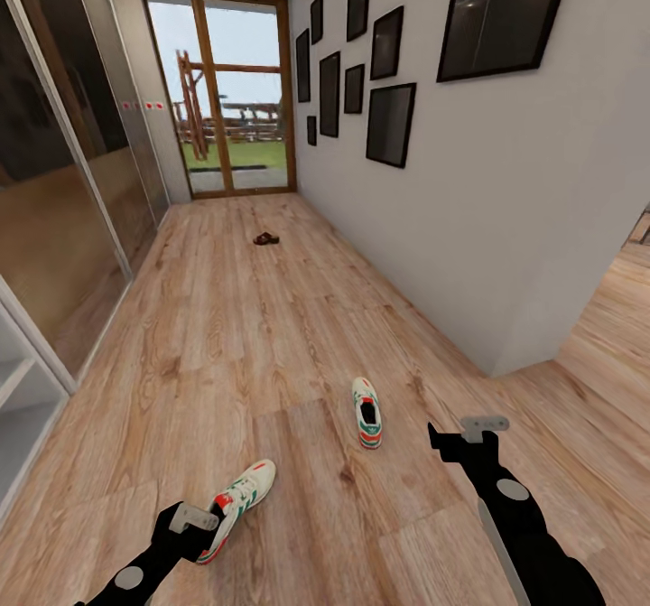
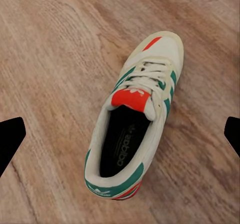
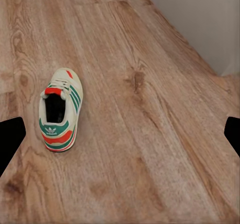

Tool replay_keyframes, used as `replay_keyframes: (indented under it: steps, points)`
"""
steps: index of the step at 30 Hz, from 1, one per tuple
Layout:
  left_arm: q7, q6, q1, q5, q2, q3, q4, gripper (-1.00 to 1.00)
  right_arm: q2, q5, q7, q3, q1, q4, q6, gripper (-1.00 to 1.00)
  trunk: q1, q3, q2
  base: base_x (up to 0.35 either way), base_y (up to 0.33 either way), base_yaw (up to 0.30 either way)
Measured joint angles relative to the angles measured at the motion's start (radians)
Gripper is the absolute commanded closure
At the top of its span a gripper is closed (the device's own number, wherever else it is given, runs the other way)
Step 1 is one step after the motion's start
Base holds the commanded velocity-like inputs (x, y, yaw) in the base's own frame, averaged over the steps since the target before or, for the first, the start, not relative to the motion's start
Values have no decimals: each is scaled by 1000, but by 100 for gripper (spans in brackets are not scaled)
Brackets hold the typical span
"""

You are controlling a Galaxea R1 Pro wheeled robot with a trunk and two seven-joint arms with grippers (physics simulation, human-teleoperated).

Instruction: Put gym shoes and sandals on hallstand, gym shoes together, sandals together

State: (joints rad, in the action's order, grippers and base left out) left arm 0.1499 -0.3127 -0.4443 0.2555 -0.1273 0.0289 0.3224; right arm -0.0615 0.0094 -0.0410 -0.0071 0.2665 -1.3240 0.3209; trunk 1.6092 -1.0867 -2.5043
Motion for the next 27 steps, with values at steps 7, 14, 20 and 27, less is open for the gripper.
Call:
replay_keyframes:
  steps: [7,14,20,27]
  points:
    - [0,-1,0,1,1,0,0,-100,0,0,0,0,0,0,0,-100,0,0,0,40,12,-5]
    - [0,-1,0,0,1,0,0,-100,0,-1,0,0,0,-1,0,-100,0,0,0,228,148,-1]
    - [0,-3,0,1,0,0,0,-100,-1,-1,0,0,0,-2,0,-100,0,0,0,135,154,-125]
    - [0,-3,0,2,1,-1,0,-100,-1,-1,-1,0,0,-2,0,-100,0,0,0,14,19,-95]
